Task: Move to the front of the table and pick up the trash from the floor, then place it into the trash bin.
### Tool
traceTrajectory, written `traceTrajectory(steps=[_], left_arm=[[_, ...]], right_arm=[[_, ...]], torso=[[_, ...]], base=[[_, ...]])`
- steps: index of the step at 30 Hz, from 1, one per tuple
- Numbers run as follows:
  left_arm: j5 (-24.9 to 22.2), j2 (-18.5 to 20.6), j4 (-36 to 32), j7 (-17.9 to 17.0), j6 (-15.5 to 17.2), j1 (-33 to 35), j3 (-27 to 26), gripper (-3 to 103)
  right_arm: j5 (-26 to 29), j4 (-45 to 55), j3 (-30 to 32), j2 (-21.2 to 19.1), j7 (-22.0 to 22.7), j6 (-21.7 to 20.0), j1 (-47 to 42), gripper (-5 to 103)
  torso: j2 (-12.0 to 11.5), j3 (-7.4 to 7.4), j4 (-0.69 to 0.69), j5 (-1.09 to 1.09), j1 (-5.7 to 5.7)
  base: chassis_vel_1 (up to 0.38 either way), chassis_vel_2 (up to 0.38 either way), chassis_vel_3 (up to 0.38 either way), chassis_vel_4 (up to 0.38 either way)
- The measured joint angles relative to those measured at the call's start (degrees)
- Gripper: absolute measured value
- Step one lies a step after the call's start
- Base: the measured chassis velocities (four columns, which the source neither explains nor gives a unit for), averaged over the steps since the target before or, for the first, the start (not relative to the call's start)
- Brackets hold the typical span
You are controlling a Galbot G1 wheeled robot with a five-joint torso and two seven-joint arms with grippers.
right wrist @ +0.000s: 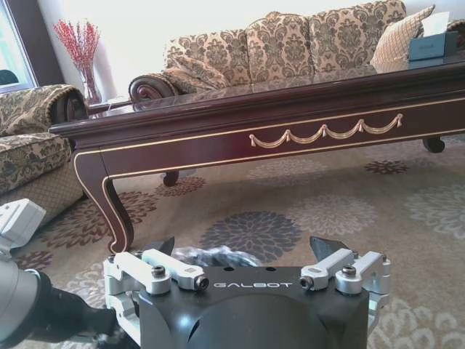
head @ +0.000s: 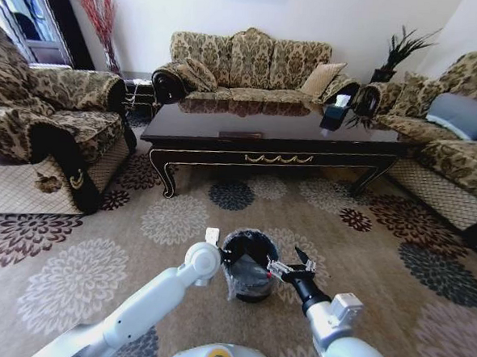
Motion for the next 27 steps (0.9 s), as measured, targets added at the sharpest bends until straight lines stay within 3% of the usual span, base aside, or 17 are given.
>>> traceTrajectory(steps=[14, 22, 27], left_arm=[[3.16, 1.84, 4.15, 0.32, -0.73, 4.99, -8.82, 0], [3.01, 1.59, 4.2, 0.29, -0.88, 6.02, -9.69, -3], [2.78, 1.54, 3.53, 0.25, -0.73, 6.31, -9.8, 17]], right_arm=[[-1.29, 0.0, -0.77, -0.66, -0.43, 0.52, -0.71, 100], [-1.49, 0.0, -1.11, -0.92, -0.57, 0.59, -0.91, 100], [-1.38, 0.0, -0.98, -1.46, -0.59, 0.57, -0.98, 100]], torso=[[0.0, 0.0, 0.01, 0.0, 0.0], [0.0, 0.0, -0.01, 0.0, 0.0], [0.0, 0.0, 0.0, 0.02, 0.0]], base=[[0.0, 0.0, 0.0, 0.0], [0.0, 0.0, 0.0, 0.0], [0.0, 0.0, 0.0, 0.0]])
